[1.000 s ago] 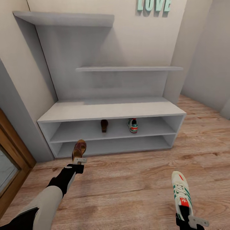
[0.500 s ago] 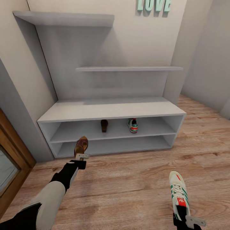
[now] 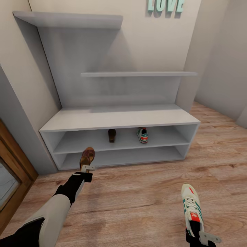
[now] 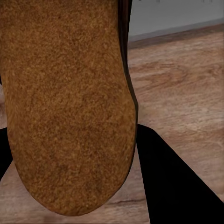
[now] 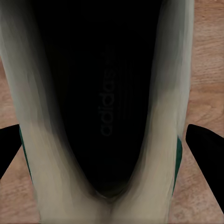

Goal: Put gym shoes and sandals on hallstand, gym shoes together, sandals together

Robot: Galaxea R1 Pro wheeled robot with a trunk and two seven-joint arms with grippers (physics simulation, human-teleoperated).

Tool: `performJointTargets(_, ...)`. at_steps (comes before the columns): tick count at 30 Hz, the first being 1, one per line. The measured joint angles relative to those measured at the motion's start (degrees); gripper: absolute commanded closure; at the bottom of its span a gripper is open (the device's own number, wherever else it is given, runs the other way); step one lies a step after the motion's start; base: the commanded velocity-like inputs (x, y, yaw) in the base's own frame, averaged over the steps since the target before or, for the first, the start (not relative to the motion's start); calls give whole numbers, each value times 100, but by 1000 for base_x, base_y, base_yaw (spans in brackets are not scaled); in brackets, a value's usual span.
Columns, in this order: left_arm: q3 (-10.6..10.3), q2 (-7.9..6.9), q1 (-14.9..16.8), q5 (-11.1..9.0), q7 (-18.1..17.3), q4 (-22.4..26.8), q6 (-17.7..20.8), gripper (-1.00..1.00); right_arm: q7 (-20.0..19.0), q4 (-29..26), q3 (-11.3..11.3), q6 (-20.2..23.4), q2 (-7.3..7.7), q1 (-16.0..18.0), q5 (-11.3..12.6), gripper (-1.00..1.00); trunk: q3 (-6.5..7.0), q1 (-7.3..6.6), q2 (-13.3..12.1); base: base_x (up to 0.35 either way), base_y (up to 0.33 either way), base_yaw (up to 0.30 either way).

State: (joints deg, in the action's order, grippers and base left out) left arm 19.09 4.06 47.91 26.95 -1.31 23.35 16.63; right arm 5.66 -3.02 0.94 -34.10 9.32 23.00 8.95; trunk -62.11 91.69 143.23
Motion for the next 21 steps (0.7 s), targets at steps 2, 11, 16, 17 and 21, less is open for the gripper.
performJointTargets(2,0,0,0,2,-1,0,-1,100,0,0,-1,1,0,0,0,100,0,-1,0,262,0,0)
performJointTargets(11,1,-1,-3,8,3,0,-3,100,3,0,-2,2,0,0,-1,100,0,-1,0,322,0,0)
performJointTargets(16,1,0,-3,7,2,-1,-9,100,1,0,-3,1,0,0,-1,100,0,-1,0,332,-7,0)
performJointTargets(17,1,0,-3,7,1,-1,-11,100,2,1,-4,2,0,0,-2,100,0,-1,0,332,-51,0)
performJointTargets(21,-3,0,-3,7,3,-1,-13,100,3,1,-3,-1,0,0,-1,100,0,-1,0,328,-78,0)
